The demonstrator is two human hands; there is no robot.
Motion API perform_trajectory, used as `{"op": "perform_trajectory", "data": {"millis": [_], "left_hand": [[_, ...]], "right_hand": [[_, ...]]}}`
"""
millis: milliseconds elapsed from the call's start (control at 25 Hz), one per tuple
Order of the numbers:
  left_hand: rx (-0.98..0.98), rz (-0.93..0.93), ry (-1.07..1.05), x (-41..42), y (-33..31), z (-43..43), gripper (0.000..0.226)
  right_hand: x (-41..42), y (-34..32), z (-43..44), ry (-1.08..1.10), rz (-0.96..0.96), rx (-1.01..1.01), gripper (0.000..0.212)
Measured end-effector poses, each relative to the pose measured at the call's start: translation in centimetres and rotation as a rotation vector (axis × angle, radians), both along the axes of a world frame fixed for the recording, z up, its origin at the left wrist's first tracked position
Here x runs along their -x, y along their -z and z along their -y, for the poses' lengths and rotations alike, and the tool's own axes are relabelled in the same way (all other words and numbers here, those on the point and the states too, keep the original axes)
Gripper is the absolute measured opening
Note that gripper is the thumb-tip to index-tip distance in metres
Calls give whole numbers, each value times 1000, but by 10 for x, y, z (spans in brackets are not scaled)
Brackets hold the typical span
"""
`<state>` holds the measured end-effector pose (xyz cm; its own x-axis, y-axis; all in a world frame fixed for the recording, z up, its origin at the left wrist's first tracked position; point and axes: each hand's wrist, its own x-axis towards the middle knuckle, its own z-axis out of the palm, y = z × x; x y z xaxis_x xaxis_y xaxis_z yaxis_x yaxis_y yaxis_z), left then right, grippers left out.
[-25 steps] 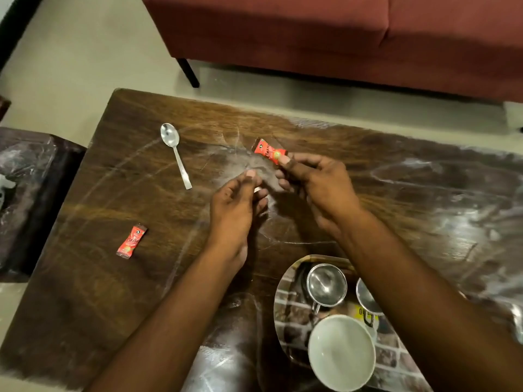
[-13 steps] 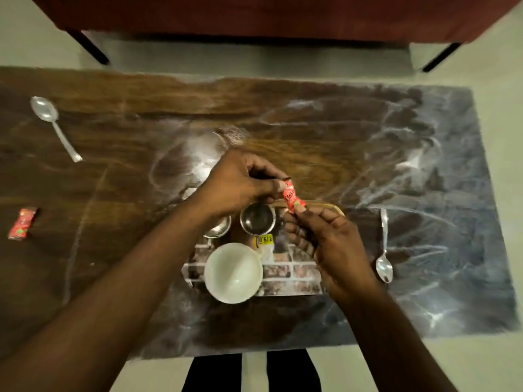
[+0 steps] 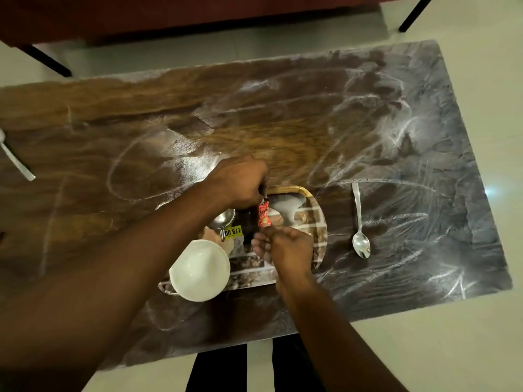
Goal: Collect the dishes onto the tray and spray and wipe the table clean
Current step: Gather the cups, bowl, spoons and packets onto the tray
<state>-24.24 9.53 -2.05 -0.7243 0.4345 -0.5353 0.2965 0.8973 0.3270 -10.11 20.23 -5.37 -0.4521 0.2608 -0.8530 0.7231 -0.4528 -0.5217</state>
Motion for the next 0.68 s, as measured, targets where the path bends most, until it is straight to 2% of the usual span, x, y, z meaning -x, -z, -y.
{"op": "perform_trajectory", "data": {"millis": [280,680], "left_hand": [[18,-104,-26,-8,6,3,19],[-15,-112,-80,-7,7,9,14]], "right_hand": [[10,6,2,7,49,-30,8],[6,4,10,32,45,-52,15]]}}
